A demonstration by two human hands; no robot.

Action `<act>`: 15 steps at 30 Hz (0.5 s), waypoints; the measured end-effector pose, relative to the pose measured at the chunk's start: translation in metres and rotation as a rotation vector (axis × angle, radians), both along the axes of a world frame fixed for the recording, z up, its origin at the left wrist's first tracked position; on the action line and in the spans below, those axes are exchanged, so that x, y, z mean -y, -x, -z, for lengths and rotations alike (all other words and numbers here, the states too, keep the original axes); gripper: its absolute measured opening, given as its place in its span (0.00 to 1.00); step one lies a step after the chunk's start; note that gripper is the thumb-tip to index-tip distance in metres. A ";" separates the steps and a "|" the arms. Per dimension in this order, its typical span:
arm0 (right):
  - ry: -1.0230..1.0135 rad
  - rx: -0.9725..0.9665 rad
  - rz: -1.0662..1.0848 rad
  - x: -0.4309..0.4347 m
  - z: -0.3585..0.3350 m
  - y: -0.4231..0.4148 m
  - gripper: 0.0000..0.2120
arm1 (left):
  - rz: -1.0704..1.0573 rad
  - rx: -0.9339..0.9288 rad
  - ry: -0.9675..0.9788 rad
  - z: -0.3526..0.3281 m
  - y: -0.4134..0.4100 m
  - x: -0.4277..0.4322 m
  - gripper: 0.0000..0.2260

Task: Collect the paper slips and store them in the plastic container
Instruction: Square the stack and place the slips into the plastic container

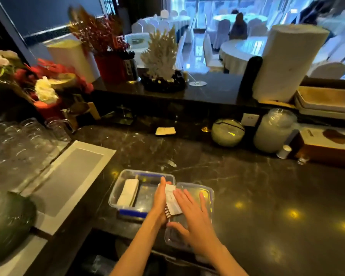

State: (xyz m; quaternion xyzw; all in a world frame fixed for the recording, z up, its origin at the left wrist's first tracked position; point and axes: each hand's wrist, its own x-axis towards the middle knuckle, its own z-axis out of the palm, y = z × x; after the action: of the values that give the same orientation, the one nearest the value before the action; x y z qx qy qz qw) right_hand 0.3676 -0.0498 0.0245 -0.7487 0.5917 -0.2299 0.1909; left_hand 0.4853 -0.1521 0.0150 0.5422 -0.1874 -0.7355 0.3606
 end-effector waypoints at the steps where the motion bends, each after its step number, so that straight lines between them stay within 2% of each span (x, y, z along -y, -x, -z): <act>1: -0.041 0.077 0.051 0.019 -0.003 -0.011 0.38 | -0.032 -0.033 -0.006 -0.001 -0.008 0.019 0.29; 3: -0.203 0.350 0.221 0.060 -0.013 -0.032 0.36 | -0.085 -0.084 0.029 -0.002 -0.026 0.057 0.26; 5: -0.446 0.707 0.433 0.106 -0.023 -0.057 0.33 | -0.119 -0.066 0.100 -0.001 -0.046 0.095 0.24; 8: -0.797 1.122 0.500 0.168 -0.025 -0.089 0.22 | -0.170 0.002 0.185 -0.002 -0.074 0.147 0.22; 9: -0.846 1.203 0.494 0.184 -0.025 -0.098 0.19 | -0.179 0.030 0.218 -0.003 -0.081 0.163 0.21; 11: -0.816 1.284 0.549 0.214 -0.023 -0.112 0.16 | -0.180 0.027 0.288 -0.004 -0.094 0.189 0.18; 13: -0.710 1.280 0.631 0.244 -0.021 -0.117 0.18 | -0.144 -0.012 0.384 -0.008 -0.104 0.212 0.12; 15: -0.641 1.264 0.651 0.271 -0.021 -0.116 0.19 | -0.124 -0.071 0.464 -0.012 -0.110 0.233 0.11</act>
State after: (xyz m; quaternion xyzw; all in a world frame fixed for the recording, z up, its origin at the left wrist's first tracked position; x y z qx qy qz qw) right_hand 0.4841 -0.3210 0.0458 -0.1722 0.5982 -0.4752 0.6219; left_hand 0.5957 -0.3847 0.0266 0.4291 -0.3050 -0.6677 0.5264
